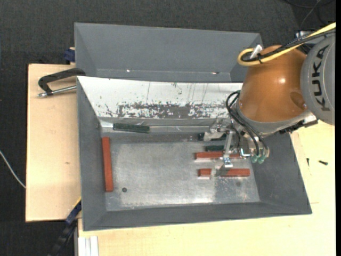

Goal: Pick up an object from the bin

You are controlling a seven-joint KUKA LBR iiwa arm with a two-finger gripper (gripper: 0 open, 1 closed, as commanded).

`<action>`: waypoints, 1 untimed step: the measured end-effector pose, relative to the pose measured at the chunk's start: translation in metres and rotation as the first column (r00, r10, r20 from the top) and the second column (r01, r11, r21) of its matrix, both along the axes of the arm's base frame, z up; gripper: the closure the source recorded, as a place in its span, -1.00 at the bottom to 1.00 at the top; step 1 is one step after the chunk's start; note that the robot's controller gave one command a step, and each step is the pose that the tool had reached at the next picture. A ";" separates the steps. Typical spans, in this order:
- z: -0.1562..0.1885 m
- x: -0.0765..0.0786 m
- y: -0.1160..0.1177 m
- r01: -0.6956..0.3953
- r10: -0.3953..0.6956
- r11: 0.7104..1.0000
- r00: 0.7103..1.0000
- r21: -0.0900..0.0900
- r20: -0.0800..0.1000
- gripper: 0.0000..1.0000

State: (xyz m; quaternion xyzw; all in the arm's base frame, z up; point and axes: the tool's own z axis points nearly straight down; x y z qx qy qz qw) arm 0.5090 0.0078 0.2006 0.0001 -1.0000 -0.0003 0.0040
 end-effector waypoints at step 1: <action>0.004 0.002 0.000 0.000 0.000 1.000 1.000 0.000 0.009 -1.00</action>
Offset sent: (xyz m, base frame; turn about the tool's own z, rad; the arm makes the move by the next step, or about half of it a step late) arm 0.0250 -0.0283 -0.1295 -0.1157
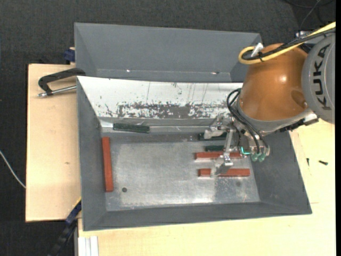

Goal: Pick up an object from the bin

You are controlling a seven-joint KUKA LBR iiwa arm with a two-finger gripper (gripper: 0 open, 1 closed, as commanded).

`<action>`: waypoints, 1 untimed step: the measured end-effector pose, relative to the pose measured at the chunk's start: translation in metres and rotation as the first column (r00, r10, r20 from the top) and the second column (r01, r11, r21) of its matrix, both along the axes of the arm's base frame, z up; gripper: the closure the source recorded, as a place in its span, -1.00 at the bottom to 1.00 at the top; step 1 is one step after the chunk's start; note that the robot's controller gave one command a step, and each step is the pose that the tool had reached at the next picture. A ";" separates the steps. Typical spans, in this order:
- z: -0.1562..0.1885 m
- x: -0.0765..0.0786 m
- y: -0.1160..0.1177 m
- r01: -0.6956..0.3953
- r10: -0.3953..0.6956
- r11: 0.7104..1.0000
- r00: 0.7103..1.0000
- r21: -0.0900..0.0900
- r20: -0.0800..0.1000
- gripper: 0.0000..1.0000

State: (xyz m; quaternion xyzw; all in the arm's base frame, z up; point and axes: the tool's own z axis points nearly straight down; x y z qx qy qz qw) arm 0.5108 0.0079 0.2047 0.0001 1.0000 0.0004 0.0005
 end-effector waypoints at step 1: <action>-0.053 0.012 -0.011 -0.050 0.050 0.999 0.999 -0.001 0.006 -1.00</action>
Offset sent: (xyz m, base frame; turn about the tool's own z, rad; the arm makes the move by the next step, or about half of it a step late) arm 0.0202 -0.0361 -0.1310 -0.0006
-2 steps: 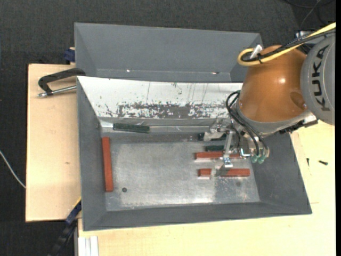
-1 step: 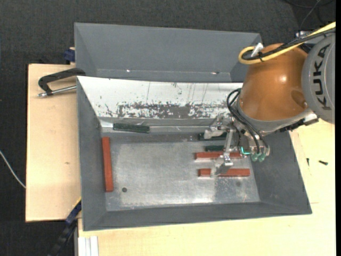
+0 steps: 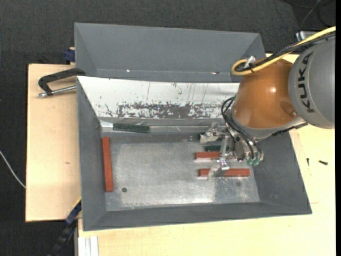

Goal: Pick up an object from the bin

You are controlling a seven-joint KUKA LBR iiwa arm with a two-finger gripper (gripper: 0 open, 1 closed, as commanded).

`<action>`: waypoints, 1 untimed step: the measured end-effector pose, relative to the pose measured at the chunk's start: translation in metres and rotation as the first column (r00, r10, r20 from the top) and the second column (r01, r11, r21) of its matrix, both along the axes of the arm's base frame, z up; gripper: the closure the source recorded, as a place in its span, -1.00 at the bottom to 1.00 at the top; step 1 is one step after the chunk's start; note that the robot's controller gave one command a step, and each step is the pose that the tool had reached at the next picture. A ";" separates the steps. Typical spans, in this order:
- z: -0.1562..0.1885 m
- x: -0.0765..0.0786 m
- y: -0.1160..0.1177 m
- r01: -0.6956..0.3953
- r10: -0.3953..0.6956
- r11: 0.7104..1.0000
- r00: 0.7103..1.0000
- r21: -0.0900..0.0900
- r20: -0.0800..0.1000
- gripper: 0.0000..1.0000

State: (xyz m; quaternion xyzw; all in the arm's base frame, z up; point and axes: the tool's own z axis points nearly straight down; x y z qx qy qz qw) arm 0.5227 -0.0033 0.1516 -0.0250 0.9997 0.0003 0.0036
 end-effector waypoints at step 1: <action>-0.074 0.010 -0.025 0.050 -0.050 0.999 0.999 0.000 -0.006 1.00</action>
Offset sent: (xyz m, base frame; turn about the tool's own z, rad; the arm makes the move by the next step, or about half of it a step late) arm 0.0000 0.0000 0.0000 0.0000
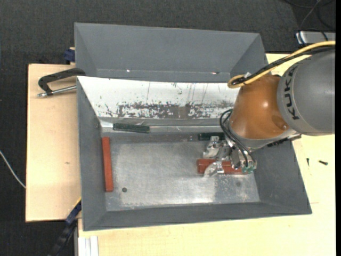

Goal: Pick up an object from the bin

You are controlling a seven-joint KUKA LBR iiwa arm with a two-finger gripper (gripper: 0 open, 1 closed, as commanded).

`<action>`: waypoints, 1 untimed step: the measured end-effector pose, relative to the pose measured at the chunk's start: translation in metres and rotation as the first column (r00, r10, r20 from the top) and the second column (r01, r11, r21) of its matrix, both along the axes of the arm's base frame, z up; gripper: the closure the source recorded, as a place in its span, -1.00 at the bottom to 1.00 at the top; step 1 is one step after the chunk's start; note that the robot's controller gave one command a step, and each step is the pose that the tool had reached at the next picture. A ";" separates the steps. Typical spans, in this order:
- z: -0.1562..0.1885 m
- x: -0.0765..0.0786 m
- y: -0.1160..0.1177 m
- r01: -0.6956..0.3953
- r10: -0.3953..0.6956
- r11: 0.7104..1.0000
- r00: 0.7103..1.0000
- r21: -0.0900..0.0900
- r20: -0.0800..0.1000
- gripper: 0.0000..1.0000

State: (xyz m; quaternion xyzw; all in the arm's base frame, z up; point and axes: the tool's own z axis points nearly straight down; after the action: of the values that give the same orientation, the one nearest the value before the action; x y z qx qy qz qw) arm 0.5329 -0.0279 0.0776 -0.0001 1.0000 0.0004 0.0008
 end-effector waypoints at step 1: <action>0.000 0.000 0.000 0.000 0.000 1.000 1.000 0.000 0.000 1.00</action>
Offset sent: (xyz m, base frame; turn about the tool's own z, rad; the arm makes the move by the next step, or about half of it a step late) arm -0.0230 0.0024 0.1758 0.0418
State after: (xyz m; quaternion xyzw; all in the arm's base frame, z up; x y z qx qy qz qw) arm 0.5329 -0.0279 0.0776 -0.0002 1.0000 0.0004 0.0008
